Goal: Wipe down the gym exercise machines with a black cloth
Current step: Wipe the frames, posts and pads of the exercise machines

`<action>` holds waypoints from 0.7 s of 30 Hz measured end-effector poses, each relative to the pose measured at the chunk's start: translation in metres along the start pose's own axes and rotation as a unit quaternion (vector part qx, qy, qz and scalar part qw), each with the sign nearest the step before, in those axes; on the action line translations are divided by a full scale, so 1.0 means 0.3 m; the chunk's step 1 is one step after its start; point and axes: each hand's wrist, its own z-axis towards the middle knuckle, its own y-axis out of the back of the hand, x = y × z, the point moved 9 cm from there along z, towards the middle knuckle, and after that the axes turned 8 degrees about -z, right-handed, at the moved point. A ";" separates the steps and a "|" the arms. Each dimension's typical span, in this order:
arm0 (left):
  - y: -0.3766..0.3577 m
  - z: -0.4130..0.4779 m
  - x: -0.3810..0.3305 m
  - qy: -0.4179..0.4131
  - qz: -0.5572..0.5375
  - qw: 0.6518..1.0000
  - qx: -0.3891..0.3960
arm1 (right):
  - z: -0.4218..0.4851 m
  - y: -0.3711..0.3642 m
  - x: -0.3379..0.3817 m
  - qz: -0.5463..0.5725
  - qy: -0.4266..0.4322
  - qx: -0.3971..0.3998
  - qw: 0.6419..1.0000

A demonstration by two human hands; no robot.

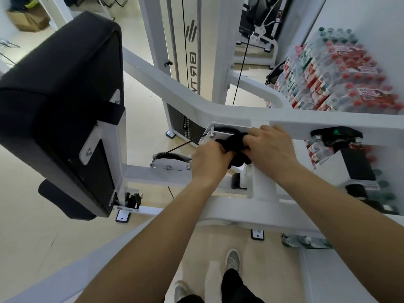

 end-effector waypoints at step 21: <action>-0.033 -0.028 0.108 0.060 -0.130 0.981 0.134 | 0.099 -0.097 -0.016 -0.007 -0.059 0.129 0.990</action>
